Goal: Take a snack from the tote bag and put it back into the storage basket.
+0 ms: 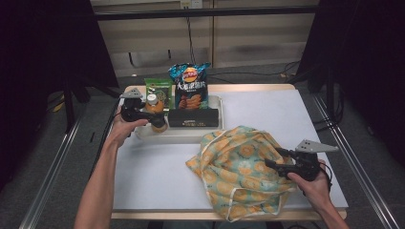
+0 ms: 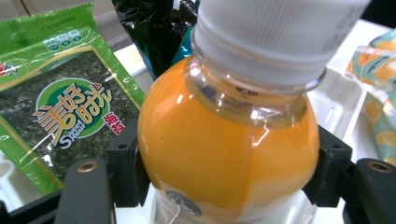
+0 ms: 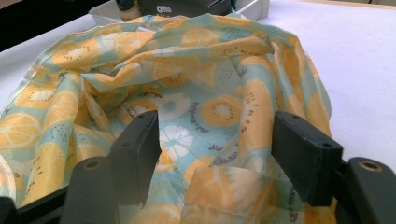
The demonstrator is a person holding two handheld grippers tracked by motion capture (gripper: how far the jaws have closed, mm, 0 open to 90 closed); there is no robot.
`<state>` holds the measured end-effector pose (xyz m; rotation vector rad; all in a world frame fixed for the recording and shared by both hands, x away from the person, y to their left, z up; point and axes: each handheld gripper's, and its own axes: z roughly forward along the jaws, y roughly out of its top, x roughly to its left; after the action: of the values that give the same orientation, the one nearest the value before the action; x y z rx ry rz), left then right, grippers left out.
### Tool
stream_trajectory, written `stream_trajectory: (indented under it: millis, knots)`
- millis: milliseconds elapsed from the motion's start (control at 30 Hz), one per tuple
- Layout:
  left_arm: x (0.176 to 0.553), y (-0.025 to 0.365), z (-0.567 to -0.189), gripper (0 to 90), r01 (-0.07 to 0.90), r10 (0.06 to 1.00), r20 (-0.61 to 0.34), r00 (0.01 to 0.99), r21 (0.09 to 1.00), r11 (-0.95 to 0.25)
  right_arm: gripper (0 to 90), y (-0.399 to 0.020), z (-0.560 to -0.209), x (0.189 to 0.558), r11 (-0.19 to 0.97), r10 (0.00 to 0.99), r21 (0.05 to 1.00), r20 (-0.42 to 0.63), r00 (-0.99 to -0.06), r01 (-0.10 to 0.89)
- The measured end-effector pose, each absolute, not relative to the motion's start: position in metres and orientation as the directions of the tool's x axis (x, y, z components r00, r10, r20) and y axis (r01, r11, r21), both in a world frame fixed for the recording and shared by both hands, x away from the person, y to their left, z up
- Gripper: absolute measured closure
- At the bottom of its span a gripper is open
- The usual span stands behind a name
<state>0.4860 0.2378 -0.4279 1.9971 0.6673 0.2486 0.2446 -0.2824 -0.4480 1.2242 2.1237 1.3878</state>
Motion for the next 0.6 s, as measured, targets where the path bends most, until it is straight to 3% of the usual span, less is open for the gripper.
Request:
stream_trajectory:
  millis: [200, 367, 600]
  knots:
    - [0.4850, 0.2382, -0.4273, 29.3, 0.352, 0.581, -0.078, 0.810, 0.858, -0.375, 32.5, -0.2821, -0.4488, 0.2457, 0.163, 0.794, 0.860, 0.176, -0.581, 0.483]
    - [0.4848, 0.2414, -0.4291, 15.9, 0.410, 0.625, -0.112, 0.773, 0.840, -0.356, 32.1, -0.2823, -0.4484, 0.2454, 0.163, 0.796, 0.861, 0.174, -0.580, 0.483]
    - [0.4822, 0.2444, -0.4284, 12.8, 0.424, 0.649, -0.100, 0.754, 0.829, -0.365, 31.9, -0.2814, -0.4483, 0.2453, 0.167, 0.793, 0.862, 0.171, -0.585, 0.478]
